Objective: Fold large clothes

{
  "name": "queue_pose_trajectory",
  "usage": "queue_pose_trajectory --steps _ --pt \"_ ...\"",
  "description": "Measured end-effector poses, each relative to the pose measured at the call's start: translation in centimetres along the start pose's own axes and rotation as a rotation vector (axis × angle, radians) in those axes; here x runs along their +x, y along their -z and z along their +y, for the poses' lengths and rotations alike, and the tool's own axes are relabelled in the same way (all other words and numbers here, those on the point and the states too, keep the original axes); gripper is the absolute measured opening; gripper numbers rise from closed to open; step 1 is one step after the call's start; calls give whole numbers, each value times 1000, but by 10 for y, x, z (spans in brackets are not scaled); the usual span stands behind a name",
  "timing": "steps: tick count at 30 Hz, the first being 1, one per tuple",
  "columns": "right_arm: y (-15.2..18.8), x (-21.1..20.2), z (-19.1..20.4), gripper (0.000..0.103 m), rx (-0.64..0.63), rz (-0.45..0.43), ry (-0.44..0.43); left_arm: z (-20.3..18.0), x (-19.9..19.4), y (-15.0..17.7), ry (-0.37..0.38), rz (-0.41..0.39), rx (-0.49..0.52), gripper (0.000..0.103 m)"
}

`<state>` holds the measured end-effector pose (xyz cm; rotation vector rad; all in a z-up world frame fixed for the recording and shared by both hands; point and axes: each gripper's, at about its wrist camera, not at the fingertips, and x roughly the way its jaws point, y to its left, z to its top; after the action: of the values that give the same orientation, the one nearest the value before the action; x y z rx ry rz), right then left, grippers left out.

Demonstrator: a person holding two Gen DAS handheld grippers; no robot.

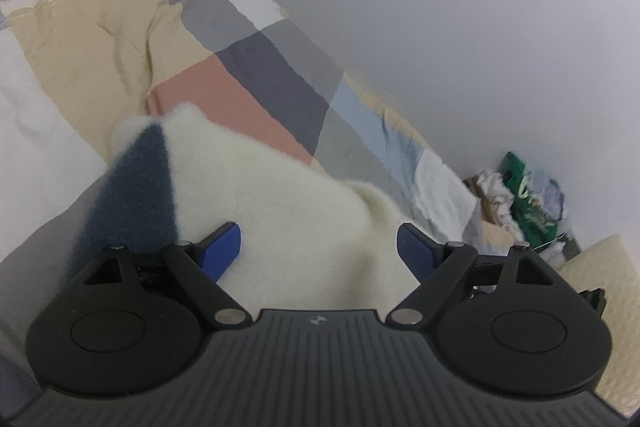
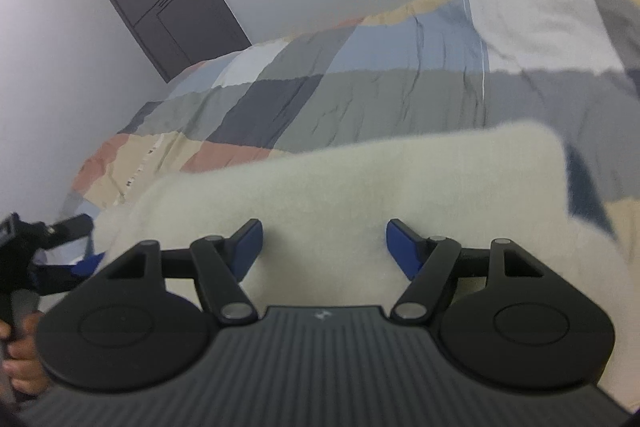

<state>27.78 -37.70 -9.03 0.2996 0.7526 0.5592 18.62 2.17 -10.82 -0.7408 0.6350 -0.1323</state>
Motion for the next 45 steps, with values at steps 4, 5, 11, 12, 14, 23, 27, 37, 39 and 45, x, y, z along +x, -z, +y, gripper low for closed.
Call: queue_pose_trajectory --steps 4,5,11,12,14,23,27,37,39,45 --pt "-7 -20 4 73 -68 -71 43 -2 -20 -7 -55 -31 54 88" --pt "-9 -27 1 80 -72 -91 56 -2 -26 -8 -73 -47 71 88" --pt "-17 -55 -27 89 -19 -192 210 9 -36 -11 -189 -98 113 88" --pt "-17 -57 -33 89 -3 -201 231 14 -35 -12 -194 -99 97 88" --pt "-17 -59 -45 89 36 -207 275 22 -32 -13 -215 -109 66 88" --pt "-13 -50 -89 89 202 -134 282 53 -15 -19 -222 -102 -52 79" --pt "-7 -20 -84 88 144 -4 249 44 -8 -14 -228 -87 -9 65" --pt "-4 -6 -65 67 23 2 227 30 -11 -5 -258 -136 56 29" --pt "-6 -11 -62 49 1 -4 211 20 -18 -3 -254 -167 89 23" --pt "-9 -18 -53 22 -82 -86 263 -2 -32 -7 -238 -245 178 19"
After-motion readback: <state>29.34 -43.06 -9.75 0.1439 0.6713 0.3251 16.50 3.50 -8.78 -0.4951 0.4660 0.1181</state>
